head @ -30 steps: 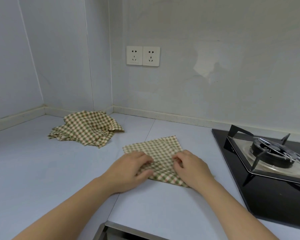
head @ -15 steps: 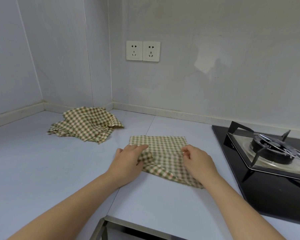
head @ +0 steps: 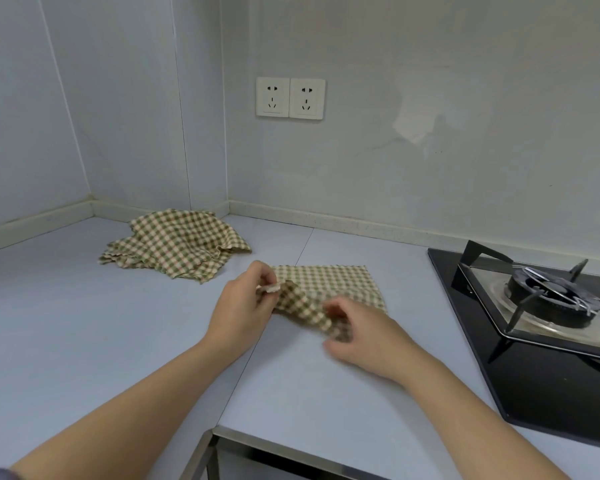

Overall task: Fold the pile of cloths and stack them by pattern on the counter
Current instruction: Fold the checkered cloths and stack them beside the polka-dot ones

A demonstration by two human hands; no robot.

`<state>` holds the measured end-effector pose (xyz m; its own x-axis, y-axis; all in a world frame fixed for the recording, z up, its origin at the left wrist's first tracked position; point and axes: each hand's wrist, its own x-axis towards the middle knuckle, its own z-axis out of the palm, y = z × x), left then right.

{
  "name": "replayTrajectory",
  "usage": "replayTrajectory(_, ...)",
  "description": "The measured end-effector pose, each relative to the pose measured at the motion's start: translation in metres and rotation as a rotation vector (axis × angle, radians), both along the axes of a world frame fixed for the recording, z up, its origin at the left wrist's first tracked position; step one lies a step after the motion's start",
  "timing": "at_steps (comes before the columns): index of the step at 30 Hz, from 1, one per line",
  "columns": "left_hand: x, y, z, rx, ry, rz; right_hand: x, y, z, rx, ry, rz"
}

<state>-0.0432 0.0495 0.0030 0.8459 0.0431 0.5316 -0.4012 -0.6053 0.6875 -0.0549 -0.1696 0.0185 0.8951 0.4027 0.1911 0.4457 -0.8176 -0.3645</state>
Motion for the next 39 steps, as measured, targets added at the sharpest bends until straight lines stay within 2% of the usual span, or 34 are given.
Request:
replayTrajectory(3, 0.0, 0.003, 0.003, -0.077, -0.029, 0.033, 0.007, -0.009, 0.0, -0.043, -0.096, -0.156)
replayTrajectory(6, 0.003, 0.008, 0.002, -0.095, -0.025, 0.075, 0.017, -0.022, -0.002, 0.068, -0.102, -0.278)
replayTrajectory(8, 0.005, 0.01, 0.002, -0.093, -0.009, 0.093, 0.025, -0.029, -0.003, 0.315, -0.089, -0.312)
replayTrajectory(11, 0.006, 0.012, 0.004, -0.133, 0.026, 0.091, 0.029, -0.034, -0.001, 0.756, 0.067, -0.286)
replayTrajectory(12, 0.006, 0.013, 0.005, -0.161, 0.039, 0.089, 0.029, -0.036, -0.001, 0.854, 0.102, -0.267)
replayTrajectory(14, 0.006, 0.014, 0.005, -0.175, 0.049, 0.089, 0.028, -0.037, 0.0, 0.909, 0.118, -0.247)
replayTrajectory(16, 0.006, 0.015, 0.005, -0.127, 0.065, 0.086, 0.026, -0.038, 0.0, 0.819, 0.099, -0.286)
replayTrajectory(22, 0.006, 0.015, 0.002, 0.138, 0.156, 0.106, 0.021, -0.037, -0.001, 0.338, -0.019, -0.491)
replayTrajectory(26, 0.011, 0.013, 0.007, 0.242, 0.341, 0.161, 0.018, -0.031, 0.003, 0.062, -0.057, -0.605)
replayTrajectory(29, 0.016, 0.016, 0.008, 0.304, 0.48, 0.161, 0.017, -0.029, 0.005, 0.028, -0.076, -0.618)
replayTrajectory(31, 0.016, 0.017, 0.008, 0.315, 0.491, 0.188, 0.017, -0.028, 0.004, 0.075, -0.081, -0.596)
replayTrajectory(35, 0.015, 0.014, 0.006, 0.296, 0.335, 0.27, 0.02, -0.027, -0.001, 0.137, -0.11, -0.556)
replayTrajectory(39, 0.02, 0.01, -0.003, 0.347, 0.252, 0.323, 0.02, -0.027, -0.005, 0.006, -0.076, -0.589)
